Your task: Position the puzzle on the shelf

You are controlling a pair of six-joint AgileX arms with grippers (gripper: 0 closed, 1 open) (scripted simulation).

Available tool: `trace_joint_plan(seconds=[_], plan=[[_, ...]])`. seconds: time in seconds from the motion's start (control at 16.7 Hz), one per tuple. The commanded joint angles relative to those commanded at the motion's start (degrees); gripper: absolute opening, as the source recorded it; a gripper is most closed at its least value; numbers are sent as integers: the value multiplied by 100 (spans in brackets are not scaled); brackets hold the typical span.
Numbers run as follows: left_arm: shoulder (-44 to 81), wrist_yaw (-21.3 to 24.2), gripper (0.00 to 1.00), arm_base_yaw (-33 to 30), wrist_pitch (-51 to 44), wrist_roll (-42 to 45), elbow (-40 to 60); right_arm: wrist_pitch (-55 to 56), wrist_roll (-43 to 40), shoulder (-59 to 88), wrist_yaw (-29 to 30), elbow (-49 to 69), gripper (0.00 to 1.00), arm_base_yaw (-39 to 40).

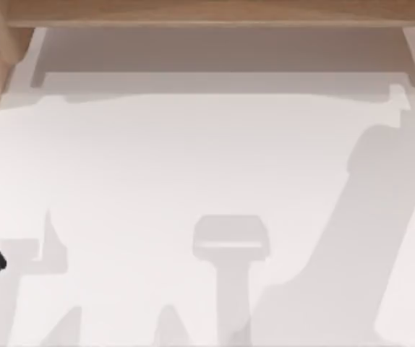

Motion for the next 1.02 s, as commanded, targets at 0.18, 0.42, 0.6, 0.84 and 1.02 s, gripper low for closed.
trace_joint_plan(seconds=[0.18, 0.42, 0.6, 0.84, 1.02], plan=[[0, 0, 100, 0, 0, 0, 0, 0, 0, 0, 0, 0, 77, 0], [0, 0, 100, 0, 0, 0, 0, 0, 0, 0, 0, 0, 47, 0], [0, 0, 100, 0, 0, 0, 0, 0, 0, 0, 0, 0, 25, 0], [0, 0, 100, 0, 0, 0, 0, 0, 0, 0, 0, 0, 0, 0], [0, 0, 100, 0, 0, 0, 0, 0, 0, 0, 0, 0, 0, 0]])
